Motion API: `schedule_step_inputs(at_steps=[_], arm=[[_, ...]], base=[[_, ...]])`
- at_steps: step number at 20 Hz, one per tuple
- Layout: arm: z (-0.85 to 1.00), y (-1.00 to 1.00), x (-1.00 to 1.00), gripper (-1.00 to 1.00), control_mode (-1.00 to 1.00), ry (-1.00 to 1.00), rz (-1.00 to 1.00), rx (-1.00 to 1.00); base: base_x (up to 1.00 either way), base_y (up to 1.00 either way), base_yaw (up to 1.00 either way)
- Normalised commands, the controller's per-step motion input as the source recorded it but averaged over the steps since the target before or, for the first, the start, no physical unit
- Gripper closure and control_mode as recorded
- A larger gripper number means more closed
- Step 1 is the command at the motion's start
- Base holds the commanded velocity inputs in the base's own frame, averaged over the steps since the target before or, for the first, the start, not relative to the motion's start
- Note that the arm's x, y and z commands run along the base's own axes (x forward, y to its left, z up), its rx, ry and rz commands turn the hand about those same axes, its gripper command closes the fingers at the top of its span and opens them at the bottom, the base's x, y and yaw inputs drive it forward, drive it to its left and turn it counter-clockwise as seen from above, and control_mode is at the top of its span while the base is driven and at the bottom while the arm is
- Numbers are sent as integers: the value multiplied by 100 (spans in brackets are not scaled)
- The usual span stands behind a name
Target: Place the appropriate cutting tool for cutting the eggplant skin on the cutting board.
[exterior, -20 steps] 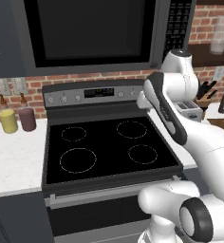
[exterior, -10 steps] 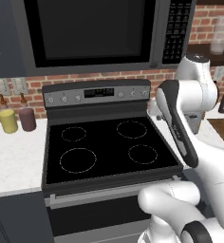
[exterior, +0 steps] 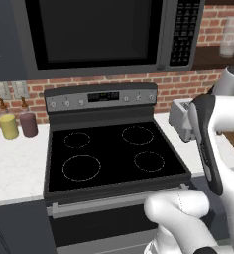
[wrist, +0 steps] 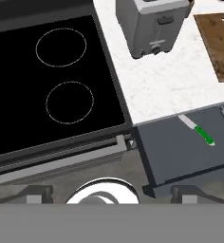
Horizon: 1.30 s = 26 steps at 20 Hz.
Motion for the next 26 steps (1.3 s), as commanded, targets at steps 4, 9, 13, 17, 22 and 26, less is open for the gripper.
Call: schedule_step_inputs(at_steps=[4, 9, 13, 17, 22, 26], arm=[[0, -77, -5, -100, -100, 11, -23, 0], [-3, -79, 0, -100, -100, 15, -21, 0], [-10, -75, 0, -100, -100, 14, -17, 0], [-14, -58, 0, -100, -100, 12, -14, 0], [-5, -33, 9, -100, -100, 4, -8, 0], [0, -19, 26, -100, -100, 0, 0, 0]], base=[[0, 0, 0], [0, 0, 0], [0, 0, 0], [0, 0, 0], [0, 0, 0], [0, 0, 0]])
